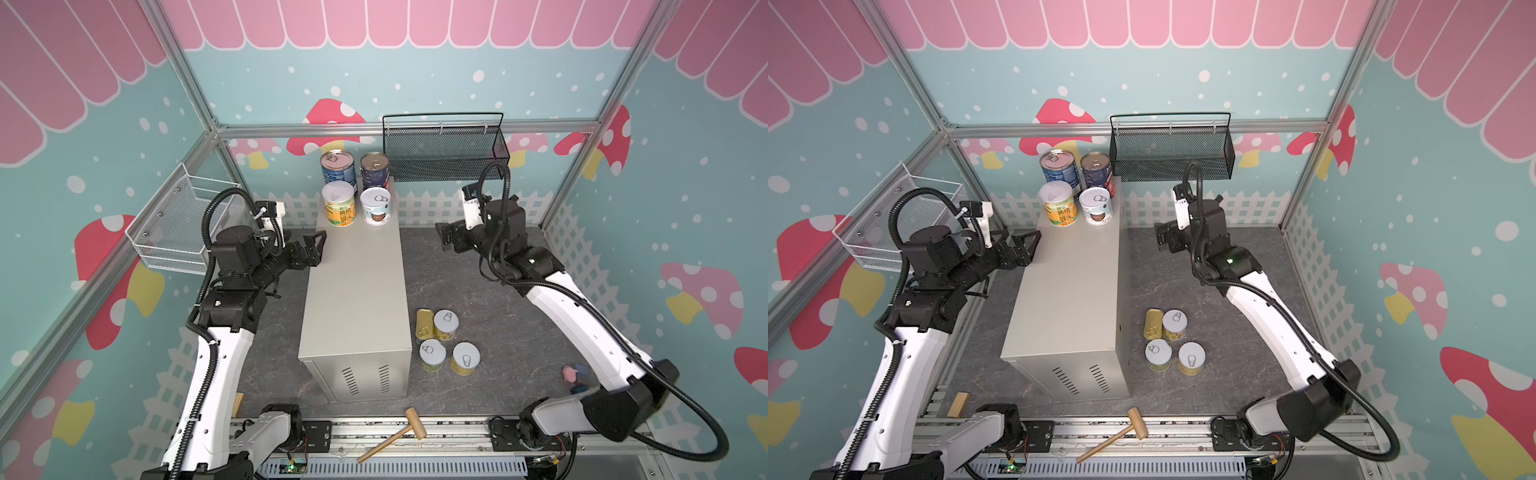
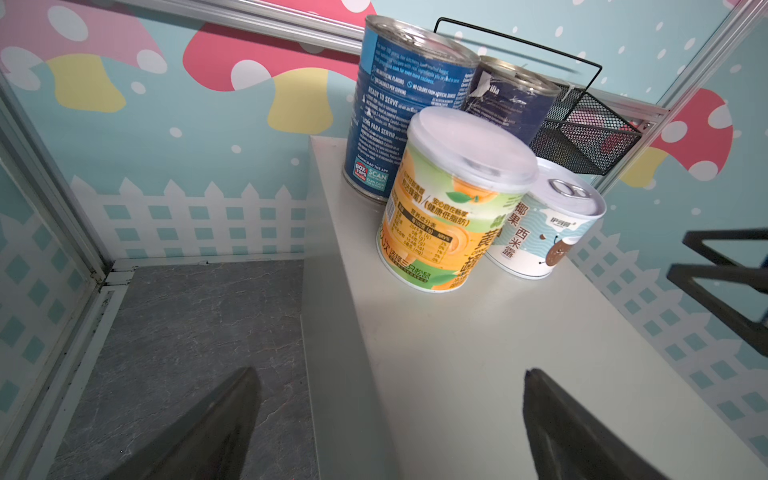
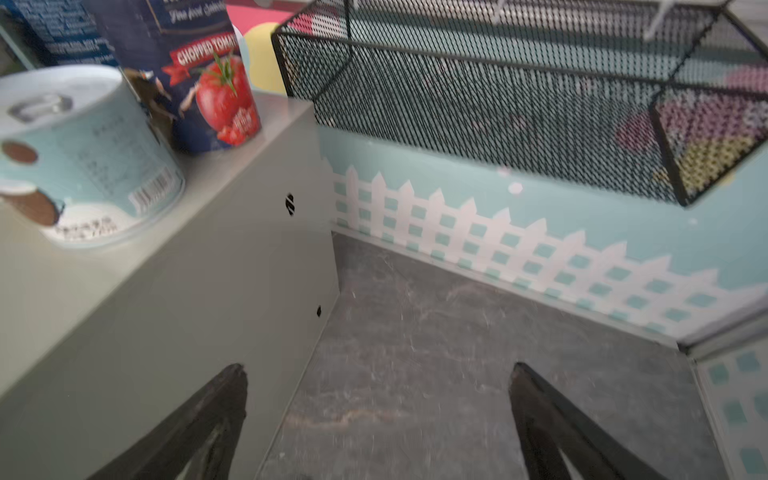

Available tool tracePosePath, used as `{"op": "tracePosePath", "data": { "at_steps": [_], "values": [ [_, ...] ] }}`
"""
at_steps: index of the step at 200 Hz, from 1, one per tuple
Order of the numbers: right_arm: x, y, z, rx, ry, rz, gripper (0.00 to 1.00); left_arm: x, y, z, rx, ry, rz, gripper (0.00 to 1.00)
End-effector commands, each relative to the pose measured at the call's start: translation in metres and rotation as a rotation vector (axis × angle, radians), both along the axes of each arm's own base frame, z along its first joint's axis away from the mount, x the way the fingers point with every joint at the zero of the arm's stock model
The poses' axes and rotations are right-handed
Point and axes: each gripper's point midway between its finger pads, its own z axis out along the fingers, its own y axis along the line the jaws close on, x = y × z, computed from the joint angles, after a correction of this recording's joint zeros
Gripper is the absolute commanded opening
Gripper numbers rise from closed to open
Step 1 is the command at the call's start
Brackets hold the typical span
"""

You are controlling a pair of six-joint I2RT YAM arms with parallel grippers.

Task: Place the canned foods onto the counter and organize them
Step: 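Move the right gripper down toward the cans on the floor beside the cabinet, then lower the right gripper around the white-lidded yellow pineapple can and close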

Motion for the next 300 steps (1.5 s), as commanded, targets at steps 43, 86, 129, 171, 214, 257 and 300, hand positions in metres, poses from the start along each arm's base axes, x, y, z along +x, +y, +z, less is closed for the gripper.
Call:
{"op": "tracePosePath", "data": {
  "at_steps": [43,86,129,171,214,257,300],
  "values": [
    [-0.082,-0.04,-0.158,-0.007,0.444,-0.101,0.99,-0.008,-0.005,0.005,0.007,-0.016,-0.029,0.99],
    [-0.118,-0.046,-0.224,-0.031,0.612,-0.085,0.99,-0.009,-0.006,0.006,-0.003,-0.018,-0.045,0.99],
    [-0.143,-0.029,-0.244,-0.002,0.668,0.069,0.98,-0.025,-0.034,0.013,-0.039,-0.032,-0.244,0.99],
    [-0.144,-0.02,-0.262,-0.017,0.737,0.114,0.97,-0.062,-0.072,0.026,-0.11,-0.053,-0.548,0.99],
    [-0.129,-0.02,-0.278,-0.049,0.725,0.088,0.97,-0.083,-0.086,0.035,-0.144,-0.065,-0.691,0.99],
    [-0.117,-0.014,-0.292,-0.068,0.731,0.089,0.97,-0.085,-0.088,0.035,-0.144,-0.065,-0.699,0.99],
    [-0.105,-0.009,-0.303,-0.07,0.719,0.091,0.97,-0.08,-0.085,0.032,-0.135,-0.062,-0.663,0.99]
  ]
}}
